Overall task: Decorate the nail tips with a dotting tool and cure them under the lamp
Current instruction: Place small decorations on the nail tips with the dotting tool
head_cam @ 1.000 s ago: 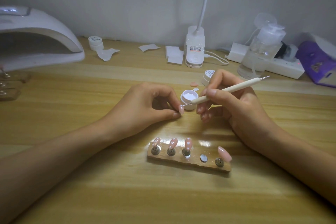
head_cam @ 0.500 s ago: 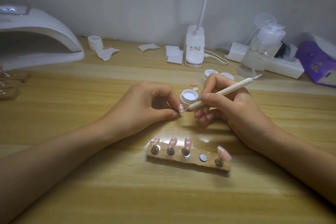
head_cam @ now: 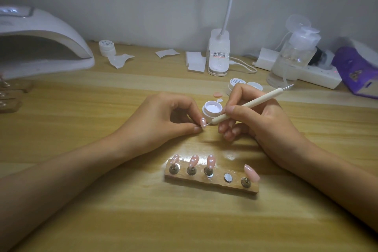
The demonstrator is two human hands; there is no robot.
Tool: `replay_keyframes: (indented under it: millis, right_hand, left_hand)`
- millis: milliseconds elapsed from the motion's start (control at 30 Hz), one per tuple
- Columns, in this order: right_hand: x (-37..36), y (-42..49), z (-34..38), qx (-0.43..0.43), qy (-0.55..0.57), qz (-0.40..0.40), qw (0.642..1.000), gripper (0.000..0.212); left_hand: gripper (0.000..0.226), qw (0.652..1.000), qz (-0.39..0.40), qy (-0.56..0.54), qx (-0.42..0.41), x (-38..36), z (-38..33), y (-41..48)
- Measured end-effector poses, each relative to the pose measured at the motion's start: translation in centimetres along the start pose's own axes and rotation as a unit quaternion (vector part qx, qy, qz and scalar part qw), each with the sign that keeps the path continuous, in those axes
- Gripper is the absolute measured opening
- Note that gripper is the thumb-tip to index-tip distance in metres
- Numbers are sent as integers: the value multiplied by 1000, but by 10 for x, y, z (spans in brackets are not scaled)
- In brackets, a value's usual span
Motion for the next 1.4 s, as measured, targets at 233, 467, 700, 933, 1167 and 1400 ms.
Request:
replay_keyframes:
  millis: [233, 467, 700, 933, 1167, 1400]
  right_hand:
    - [1, -1, 0, 20, 24, 2, 1000, 20]
    - [2, 0, -1, 36, 37, 6, 999, 19]
    - [5, 2, 0, 43, 66, -1, 997, 21]
    - [12, 5, 3, 3, 178, -34, 984, 22]
    - [19, 7, 3, -38, 283, -91, 954, 12]
    - [19, 8, 2, -32, 274, -86, 957, 14]
  left_hand:
    - [22, 1000, -2, 1, -5, 0, 0, 0]
    - [21, 1000, -3, 4, -2, 0, -1, 0]
    - [18, 1000, -8, 23, -8, -1, -3, -3]
    - [15, 999, -35, -16, 37, 3, -19, -5]
    - [9, 998, 17, 11, -52, 7, -74, -21]
    - [7, 978, 51, 198, -49, -18, -72, -40]
Point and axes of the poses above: each hand's wrist, its own y-axis towards the middle knuckle, its own x-axis out of the back of the hand, z = x × y, the point moved 1 cm from there along y, towards the middle knuckle, and after that the axes turned 1 degree about y, right-handed, at the moved point
